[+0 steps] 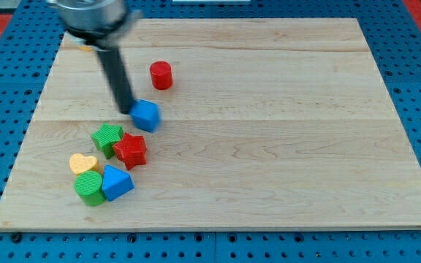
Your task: Push the blue cube towards the bottom right
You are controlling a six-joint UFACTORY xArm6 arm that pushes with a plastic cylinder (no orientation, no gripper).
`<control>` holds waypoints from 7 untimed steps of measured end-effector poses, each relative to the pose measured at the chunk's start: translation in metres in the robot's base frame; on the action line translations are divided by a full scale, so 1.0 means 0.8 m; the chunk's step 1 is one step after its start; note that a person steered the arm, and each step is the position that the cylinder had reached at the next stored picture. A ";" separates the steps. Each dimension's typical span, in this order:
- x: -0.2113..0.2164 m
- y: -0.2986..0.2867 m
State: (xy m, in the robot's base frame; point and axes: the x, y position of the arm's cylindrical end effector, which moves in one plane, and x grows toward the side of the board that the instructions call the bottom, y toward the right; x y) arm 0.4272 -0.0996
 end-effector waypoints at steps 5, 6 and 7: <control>0.053 0.049; 0.048 0.165; 0.039 0.184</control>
State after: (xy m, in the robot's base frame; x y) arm 0.4584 0.0479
